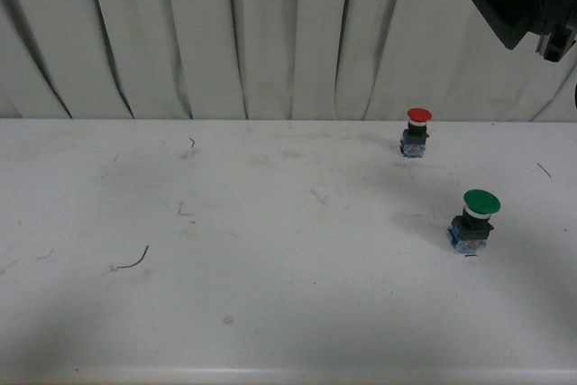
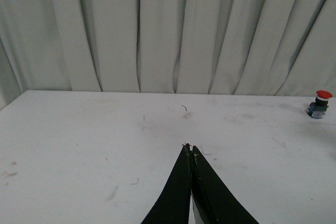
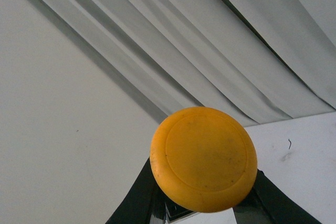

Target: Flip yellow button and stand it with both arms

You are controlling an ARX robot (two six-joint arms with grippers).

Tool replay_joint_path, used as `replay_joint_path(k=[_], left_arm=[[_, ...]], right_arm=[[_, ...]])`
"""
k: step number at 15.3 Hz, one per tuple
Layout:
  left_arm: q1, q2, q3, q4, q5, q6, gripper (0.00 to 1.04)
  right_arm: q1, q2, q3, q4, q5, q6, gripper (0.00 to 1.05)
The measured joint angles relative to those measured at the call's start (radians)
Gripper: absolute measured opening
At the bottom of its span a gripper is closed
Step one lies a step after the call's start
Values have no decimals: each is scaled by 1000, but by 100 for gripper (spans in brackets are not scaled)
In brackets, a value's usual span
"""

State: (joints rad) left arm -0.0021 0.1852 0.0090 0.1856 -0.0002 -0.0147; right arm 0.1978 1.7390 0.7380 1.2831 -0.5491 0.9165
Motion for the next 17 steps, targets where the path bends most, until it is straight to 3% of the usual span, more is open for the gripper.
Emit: replay_joint_path(k=[1, 2, 3, 7, 8, 10, 14, 15, 16, 17], left_arm=[[0, -14, 0, -14, 0, 0, 2], [0, -102, 1, -149, 0, 0, 2], [0, -179, 1, -182, 0, 0, 2], [1, -176, 1, -190, 0, 0, 6], [1, -176, 1, -190, 0, 0, 18], [1, -176, 1, -189, 0, 0, 42], [1, -176, 1, -189, 0, 0, 93], [1, -176, 1, -189, 0, 1, 100], [1, -176, 1, -189, 0, 1, 98], [1, -176, 1, -189, 0, 1, 98]], right_arm=[[-3, 0, 0, 0, 1, -6, 29], [-4, -1, 1, 0, 0, -9, 29], [-9, -2, 2, 0, 2, -10, 29], [-6, -2, 3, -2, 13, -38, 29], [0, -2, 18, -17, 46, -85, 29], [-1, 1, 80, -198, 145, -231, 29], [-59, 74, 254, -536, 389, -702, 29], [-76, 94, 289, -566, 444, -825, 29], [-89, 127, 335, -599, 510, -957, 29], [-96, 142, 347, -599, 531, -992, 29]])
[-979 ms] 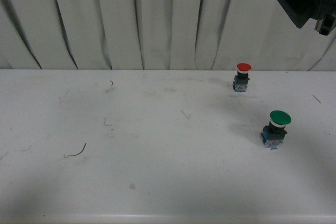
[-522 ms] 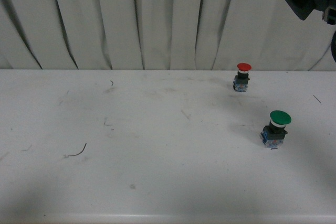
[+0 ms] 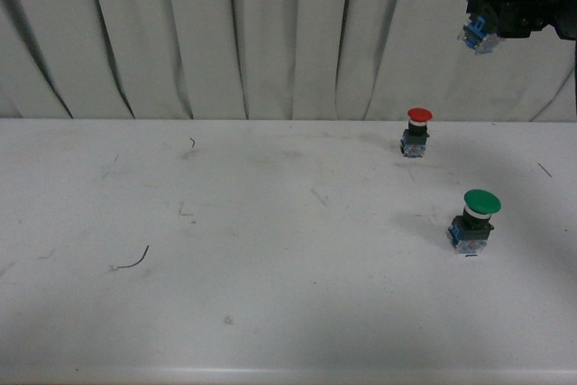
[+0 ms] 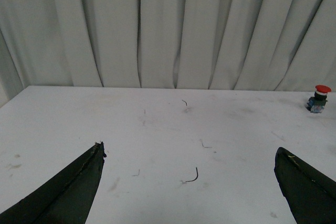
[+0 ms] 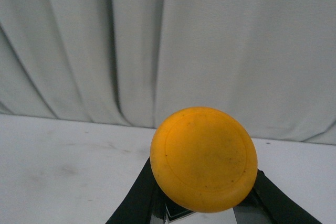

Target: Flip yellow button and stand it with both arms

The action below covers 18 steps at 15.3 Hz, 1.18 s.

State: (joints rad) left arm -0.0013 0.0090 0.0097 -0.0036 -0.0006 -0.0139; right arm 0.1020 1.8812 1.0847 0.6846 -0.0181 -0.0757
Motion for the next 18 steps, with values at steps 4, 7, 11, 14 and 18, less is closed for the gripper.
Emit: replay_joint_path(k=[4, 7, 11, 14, 18], left_arm=[[0, 0, 0, 0, 0, 0, 98], [0, 0, 0, 0, 0, 0, 98], [0, 0, 0, 0, 0, 0, 98], [0, 0, 0, 0, 0, 0, 98], [0, 0, 0, 0, 0, 0, 98]], right_arm=[[-27, 92, 76, -97, 78, -79, 29], [-39, 163, 134, -162, 136, -24, 29], [-15, 259, 216, -268, 233, 107, 29], [26, 329, 272, -332, 333, 190, 29], [69, 410, 393, -432, 366, 267, 29]])
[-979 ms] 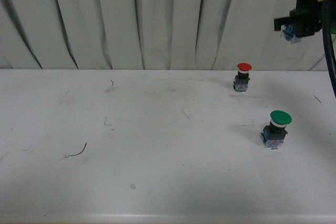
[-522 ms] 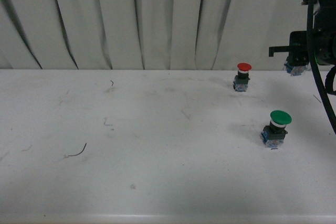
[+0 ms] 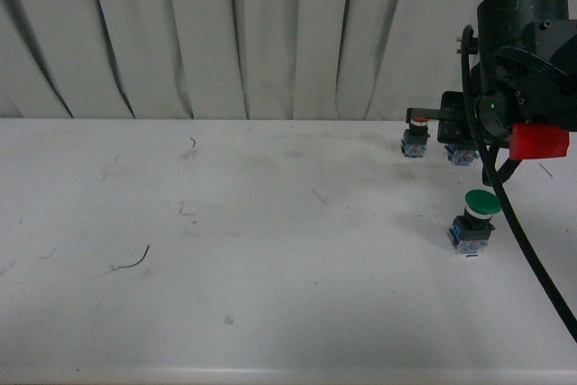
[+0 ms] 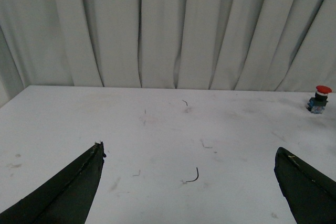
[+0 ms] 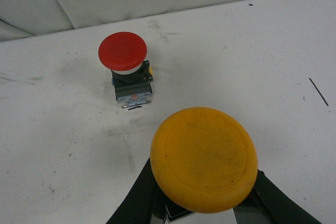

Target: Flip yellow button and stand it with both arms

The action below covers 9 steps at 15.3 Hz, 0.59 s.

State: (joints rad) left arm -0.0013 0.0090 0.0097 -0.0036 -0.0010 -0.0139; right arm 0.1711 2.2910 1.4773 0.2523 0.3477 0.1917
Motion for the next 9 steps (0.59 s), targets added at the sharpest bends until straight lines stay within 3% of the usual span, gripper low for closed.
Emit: replay_joint_path(k=[2, 9], left_arm=[[0, 0, 0, 0, 0, 0, 98], [0, 0, 0, 0, 0, 0, 98]], right_arm=[[6, 96, 111, -76, 1, 30, 29], [32, 124, 121, -74, 4, 46, 29]])
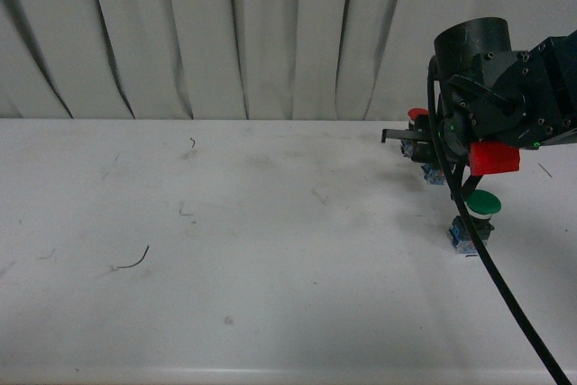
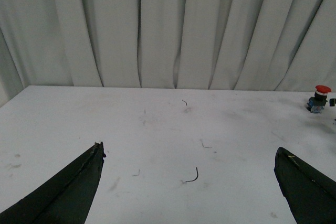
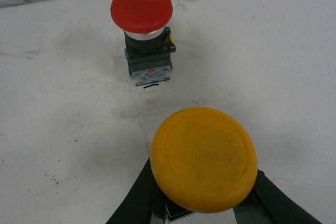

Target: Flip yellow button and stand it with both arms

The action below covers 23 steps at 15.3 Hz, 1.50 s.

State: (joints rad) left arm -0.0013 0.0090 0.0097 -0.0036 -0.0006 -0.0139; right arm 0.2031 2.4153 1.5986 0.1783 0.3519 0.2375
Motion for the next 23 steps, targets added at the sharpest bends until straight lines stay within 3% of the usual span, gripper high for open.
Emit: replay_joint_path(k=[23], left_arm=[[0, 0, 0, 0, 0, 0, 98]], right_arm=[[0, 38, -5, 29, 33, -52, 29]])
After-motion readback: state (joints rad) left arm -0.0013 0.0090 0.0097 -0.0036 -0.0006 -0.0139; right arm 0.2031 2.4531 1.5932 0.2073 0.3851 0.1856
